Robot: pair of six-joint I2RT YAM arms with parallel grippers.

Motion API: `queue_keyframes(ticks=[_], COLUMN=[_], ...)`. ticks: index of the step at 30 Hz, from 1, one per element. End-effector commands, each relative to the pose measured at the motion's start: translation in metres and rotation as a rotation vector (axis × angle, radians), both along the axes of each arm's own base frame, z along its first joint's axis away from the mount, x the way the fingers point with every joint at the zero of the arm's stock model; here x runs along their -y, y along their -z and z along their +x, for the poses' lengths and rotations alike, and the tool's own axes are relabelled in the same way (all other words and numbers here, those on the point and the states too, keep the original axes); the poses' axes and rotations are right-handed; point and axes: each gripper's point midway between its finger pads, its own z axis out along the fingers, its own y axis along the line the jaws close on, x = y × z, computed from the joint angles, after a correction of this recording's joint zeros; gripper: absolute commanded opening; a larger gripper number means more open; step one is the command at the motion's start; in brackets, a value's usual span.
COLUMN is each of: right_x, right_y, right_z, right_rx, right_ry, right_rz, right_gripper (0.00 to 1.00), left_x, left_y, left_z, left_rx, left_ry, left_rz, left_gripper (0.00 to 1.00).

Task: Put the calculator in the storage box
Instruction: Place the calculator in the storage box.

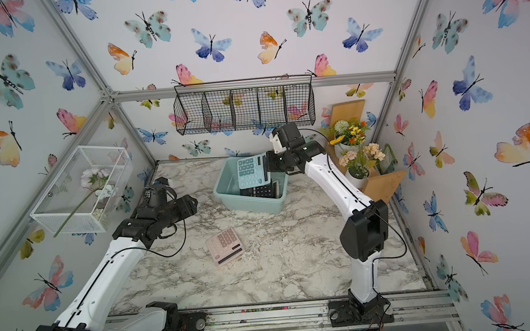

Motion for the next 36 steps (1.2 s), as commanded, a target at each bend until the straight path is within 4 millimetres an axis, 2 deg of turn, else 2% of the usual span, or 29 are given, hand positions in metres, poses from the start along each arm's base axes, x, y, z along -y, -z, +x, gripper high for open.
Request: queue_keyframes(ticks=[1,5,12,19,23,26,28,31,33,36], right_x=[-0.027,-0.046,-0.049,-0.065,-0.066,-0.064,-0.062,-0.059,-0.057,-0.057], right_y=[0.004,0.033,0.075,0.117,0.142,0.154,0.156,0.148,0.13,0.086], right_z=[0.018,0.031,0.035,0.046,0.048,0.048,0.047,0.045,0.044,0.04], right_rx=[-0.039,-0.113,-0.195,-0.3,-0.352,-0.371,-0.373,-0.348,-0.296,-0.168], right_ry=[-0.039,-0.061,-0.028,-0.005,0.021,0.039,0.042,0.04,0.031,0.007], right_rz=[0.106,0.14,0.132,0.187,0.183,0.165,0.156,0.148,0.14,0.138], right_gripper=[0.02,0.02,0.02,0.02,0.02,0.09,0.17,0.31,0.36,0.42], left_x=[0.002,0.001,0.001,0.004,0.003,0.003,0.003,0.003,0.003,0.002], left_y=[-0.004,-0.004,-0.002,-0.002,-0.005,-0.006,-0.005,-0.004,-0.003,-0.002], left_z=[-0.005,-0.005,-0.004,-0.003,-0.004,-0.004,-0.004,-0.005,-0.005,-0.006], left_rx=[0.01,0.008,0.005,-0.006,-0.002,-0.001,-0.002,-0.003,-0.002,-0.002], left_ry=[0.015,0.017,0.02,0.029,0.026,0.026,0.027,0.025,0.025,0.023], left_rz=[-0.017,-0.018,-0.019,-0.026,-0.02,-0.023,-0.025,-0.026,-0.025,-0.024], left_gripper=[0.66,0.66,0.67,0.67,0.67,0.67,0.67,0.68,0.69,0.7])
